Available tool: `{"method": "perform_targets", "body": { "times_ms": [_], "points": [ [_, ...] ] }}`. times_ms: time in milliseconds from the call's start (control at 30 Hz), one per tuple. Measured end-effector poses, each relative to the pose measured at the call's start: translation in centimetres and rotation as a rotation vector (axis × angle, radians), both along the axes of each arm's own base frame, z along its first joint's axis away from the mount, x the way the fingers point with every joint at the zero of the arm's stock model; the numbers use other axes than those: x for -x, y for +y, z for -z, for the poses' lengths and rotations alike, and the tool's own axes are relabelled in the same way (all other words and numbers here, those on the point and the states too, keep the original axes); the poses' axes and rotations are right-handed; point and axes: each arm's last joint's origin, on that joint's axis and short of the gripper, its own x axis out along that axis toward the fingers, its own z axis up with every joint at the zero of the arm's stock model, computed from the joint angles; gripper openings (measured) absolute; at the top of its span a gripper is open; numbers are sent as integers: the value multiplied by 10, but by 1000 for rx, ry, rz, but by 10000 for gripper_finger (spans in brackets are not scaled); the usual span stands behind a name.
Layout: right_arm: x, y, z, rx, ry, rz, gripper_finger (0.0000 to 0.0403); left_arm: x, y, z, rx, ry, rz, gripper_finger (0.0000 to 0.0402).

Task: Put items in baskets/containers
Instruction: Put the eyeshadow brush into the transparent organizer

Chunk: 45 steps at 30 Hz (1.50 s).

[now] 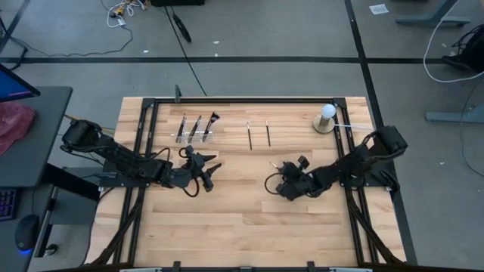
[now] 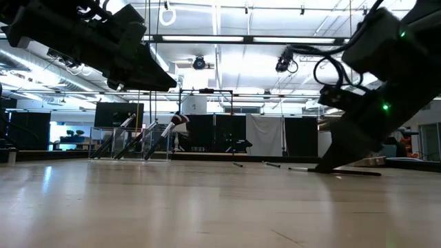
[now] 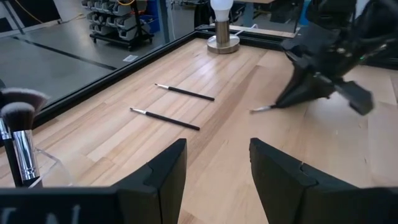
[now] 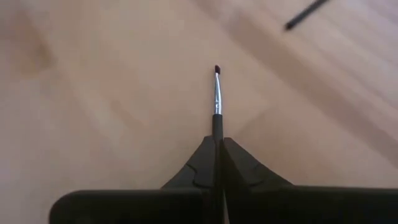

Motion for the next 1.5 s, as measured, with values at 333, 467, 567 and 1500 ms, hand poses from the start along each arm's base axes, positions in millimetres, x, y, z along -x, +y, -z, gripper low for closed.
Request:
{"method": "perform_targets", "body": {
  "times_ms": [333, 467, 567, 1500],
  "points": [
    [-14, 15, -11, -42, -80, -239, 11, 0, 0, 0, -6, 4, 3, 177],
    [-24, 20, -15, -15, -172, -321, 11, 0, -1, 0, -18, 22, 39, 177],
    [-30, 22, -18, 12, -223, -360, 11, -1, -3, 0, -20, 32, 97, 177],
    [-53, 40, -80, 124, -864, -795, 11, -51, -46, -13, -187, -388, 690, 177]
  ]
}}
